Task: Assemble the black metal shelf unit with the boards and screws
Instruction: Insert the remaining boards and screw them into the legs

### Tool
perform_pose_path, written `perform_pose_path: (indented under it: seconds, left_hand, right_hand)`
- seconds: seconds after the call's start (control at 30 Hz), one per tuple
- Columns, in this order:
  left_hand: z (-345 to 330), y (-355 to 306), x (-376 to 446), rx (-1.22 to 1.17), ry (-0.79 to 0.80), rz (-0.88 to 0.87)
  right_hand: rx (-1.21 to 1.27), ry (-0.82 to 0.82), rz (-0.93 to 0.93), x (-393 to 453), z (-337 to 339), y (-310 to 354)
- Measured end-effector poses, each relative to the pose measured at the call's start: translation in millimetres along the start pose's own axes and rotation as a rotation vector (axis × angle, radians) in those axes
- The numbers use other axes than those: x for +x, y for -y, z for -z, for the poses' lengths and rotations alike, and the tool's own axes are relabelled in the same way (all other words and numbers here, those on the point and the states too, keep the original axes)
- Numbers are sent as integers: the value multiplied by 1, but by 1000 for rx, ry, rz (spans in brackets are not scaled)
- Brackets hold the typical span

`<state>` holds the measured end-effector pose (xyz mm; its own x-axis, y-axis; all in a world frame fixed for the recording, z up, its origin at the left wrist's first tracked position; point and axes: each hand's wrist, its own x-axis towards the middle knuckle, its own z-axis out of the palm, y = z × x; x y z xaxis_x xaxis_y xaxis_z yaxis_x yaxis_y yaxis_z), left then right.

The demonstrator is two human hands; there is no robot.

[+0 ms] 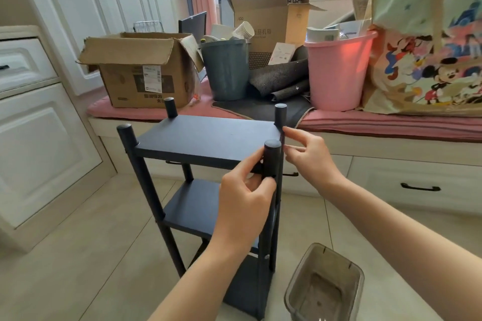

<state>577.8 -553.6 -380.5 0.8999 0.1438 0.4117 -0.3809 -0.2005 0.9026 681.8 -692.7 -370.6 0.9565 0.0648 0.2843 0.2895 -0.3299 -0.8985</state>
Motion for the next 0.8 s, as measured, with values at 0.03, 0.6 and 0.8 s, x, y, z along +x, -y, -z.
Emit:
perform_pose_path:
  seconds: [0.03, 0.6, 0.8]
  left_hand:
    - [-4, -2, 0, -27, 19, 0]
    - [-19, 2, 8, -647, -292, 549]
    - [-21, 10, 15, -572, -166, 452]
  right_hand:
    - [7, 31, -12, -4, 2, -1]
    - [-40, 346, -146, -79, 6, -3]
    - [-139, 222, -62, -84, -8, -10]
